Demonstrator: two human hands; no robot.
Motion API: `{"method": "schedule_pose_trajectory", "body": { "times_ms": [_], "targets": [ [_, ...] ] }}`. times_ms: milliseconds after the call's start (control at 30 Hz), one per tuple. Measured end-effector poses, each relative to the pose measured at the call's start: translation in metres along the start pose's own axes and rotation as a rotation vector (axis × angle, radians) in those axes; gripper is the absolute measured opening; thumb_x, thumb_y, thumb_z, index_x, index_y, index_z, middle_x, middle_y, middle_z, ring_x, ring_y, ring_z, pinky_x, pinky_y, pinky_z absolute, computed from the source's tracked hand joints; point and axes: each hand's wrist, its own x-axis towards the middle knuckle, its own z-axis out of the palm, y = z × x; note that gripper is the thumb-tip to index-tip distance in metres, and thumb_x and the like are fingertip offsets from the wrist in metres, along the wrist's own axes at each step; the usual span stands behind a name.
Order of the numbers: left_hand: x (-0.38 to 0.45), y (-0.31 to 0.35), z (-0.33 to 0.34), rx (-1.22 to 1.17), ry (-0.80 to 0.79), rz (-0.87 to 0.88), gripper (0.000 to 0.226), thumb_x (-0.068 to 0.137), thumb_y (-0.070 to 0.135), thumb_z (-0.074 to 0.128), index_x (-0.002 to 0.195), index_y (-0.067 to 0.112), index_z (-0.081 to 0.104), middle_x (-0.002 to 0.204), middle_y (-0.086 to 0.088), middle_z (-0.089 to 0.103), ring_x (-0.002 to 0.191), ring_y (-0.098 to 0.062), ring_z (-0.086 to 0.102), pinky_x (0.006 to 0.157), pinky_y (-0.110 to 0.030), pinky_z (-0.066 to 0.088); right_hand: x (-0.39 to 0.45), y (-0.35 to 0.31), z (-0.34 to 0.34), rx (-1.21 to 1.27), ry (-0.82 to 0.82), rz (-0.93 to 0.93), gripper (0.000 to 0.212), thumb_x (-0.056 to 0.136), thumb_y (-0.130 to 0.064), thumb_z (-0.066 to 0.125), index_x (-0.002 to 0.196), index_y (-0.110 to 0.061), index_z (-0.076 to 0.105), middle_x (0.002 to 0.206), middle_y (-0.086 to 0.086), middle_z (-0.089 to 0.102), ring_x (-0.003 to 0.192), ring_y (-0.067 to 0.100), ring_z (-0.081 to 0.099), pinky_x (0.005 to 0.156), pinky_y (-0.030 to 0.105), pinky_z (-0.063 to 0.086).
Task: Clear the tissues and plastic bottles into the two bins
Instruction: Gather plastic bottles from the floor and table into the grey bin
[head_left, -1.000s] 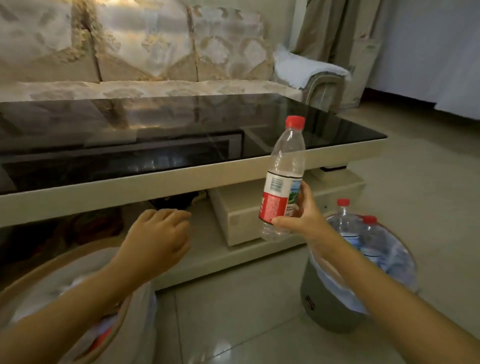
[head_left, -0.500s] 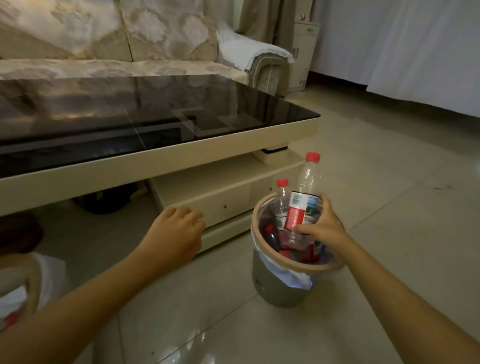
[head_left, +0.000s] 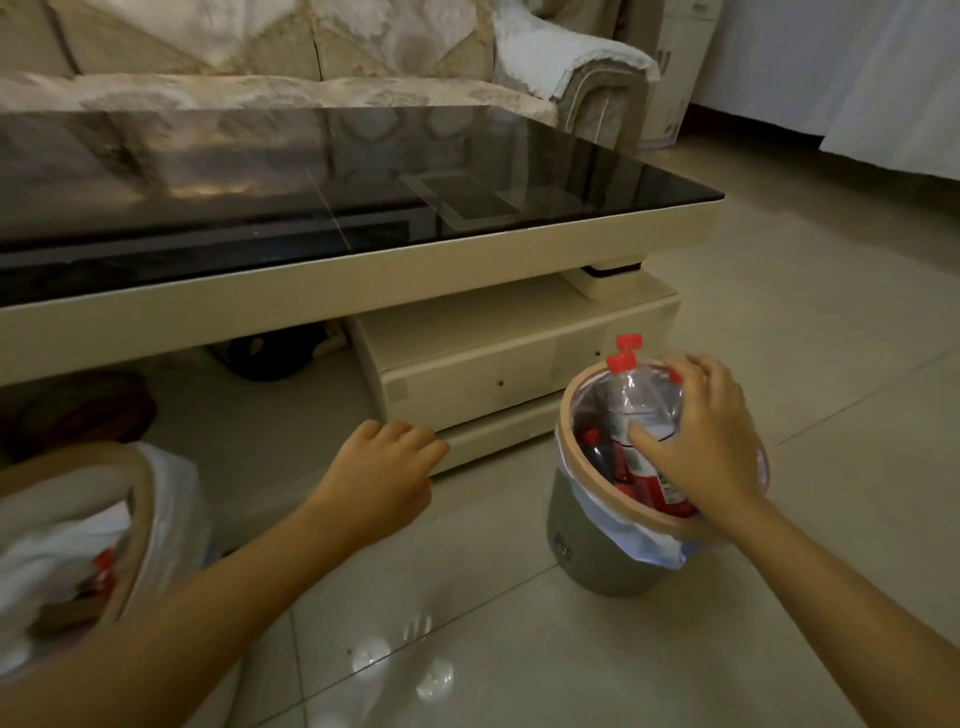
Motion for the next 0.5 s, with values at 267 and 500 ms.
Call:
{"method": "schedule_pose_trajectory", "body": {
  "times_ms": [267,500],
  "targets": [
    [-0.031,-0.017,-0.003,-0.005,0.035,-0.079,0.067,0.064,0.033,0.079,0.126,0.021,0.057,0.104,0.001,0.069,0.087,-0.021,0.067,0.067,-0.032,0.051,-0.02,-0.082,0.039,-0.311,-0.468,-0.305,0.061,0.084,-0.035,0.057,0.138,-0.017,0.036,0.138,0.011,0.039,0.115,0.03,0.049,0.087,0.037,0.046],
    [-0.053,-0.026,0.001,0.013,0.042,-0.12,0.07,0.062,0.036,0.08,0.127,0.021,0.057,0.104,0.001,0.069,0.085,-0.019,0.067,0.067,-0.033,0.051,-0.02,-0.09,0.045,-0.338,-0.557,-0.22,0.071,0.082,0.002,0.061,0.143,-0.014,0.027,0.151,0.018,0.018,0.114,0.028,0.05,0.084,0.033,0.05]
  ]
}}
